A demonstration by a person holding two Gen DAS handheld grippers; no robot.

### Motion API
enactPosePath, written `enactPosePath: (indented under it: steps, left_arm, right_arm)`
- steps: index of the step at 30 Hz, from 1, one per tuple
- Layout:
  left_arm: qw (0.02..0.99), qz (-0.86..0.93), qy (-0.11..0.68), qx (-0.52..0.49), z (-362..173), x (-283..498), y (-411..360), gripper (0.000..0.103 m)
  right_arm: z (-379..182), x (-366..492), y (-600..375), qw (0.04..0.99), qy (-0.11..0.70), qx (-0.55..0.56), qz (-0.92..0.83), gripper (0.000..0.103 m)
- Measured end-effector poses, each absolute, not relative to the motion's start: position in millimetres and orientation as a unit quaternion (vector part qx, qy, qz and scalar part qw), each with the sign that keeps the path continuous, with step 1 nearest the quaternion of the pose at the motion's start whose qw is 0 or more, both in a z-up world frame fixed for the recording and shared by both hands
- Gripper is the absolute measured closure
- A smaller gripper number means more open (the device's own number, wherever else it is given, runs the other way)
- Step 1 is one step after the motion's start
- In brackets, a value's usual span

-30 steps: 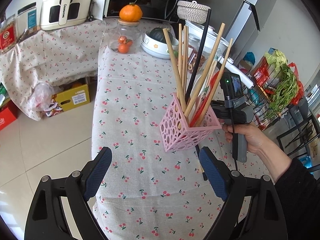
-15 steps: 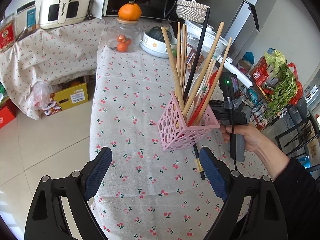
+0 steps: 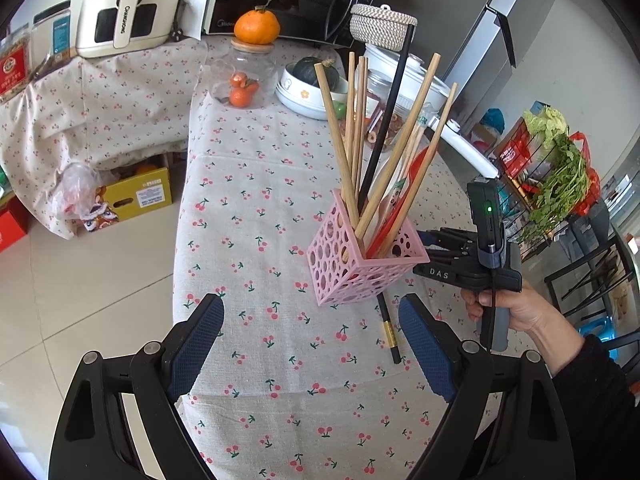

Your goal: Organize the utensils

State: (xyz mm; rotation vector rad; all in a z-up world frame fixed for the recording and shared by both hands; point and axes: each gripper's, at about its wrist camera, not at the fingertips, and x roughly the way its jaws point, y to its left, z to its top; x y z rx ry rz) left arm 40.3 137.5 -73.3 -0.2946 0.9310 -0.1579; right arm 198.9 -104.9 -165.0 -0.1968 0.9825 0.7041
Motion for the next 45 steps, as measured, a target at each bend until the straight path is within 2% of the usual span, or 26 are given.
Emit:
enactPosePath:
  steps: [15,19,26,31,34,36,38,45]
  left_arm:
    - [0.882,-0.07,0.444,-0.144,-72,33,143,0.012]
    - [0.883,-0.071,0.441,-0.146,-71,33,145,0.012]
    - [0.882,-0.071,0.441,-0.147,-71,35,142,0.012]
    - [0.88,-0.069,0.448,-0.141,-75,36,139,0.012]
    - [0.878,-0.065,0.452,-0.141,-78,37,142,0.012]
    - [0.878,-0.063,0.452,-0.142,-78,37,144,0.012]
    - [0.878,-0.062,0.453,-0.144,-78,38,146,0.012]
    - [0.883,-0.07,0.44,-0.15,-68,37,146,0.012]
  right_arm:
    - [-176,122,-74,0.775,0.463,-0.188,0.386,0.063]
    - [-175,123,-84,0.763,0.482,-0.206,0.378,0.068]
    - [-175,139,-125,0.763,0.514,-0.224,0.322,0.068]
    - [-171,150,-108,0.777,0.502,-0.205,0.32,0.069]
    - [-176,165,-88,0.784,0.504,-0.197,0.303,0.074]
    - [-176,175,-84,0.791,0.509,-0.174,0.292,0.081]
    - [-177,184,-84,0.798,0.512,-0.155,0.279,0.099]
    - [-159,181,-104,0.83,0.491,-0.118,0.238,0.101]
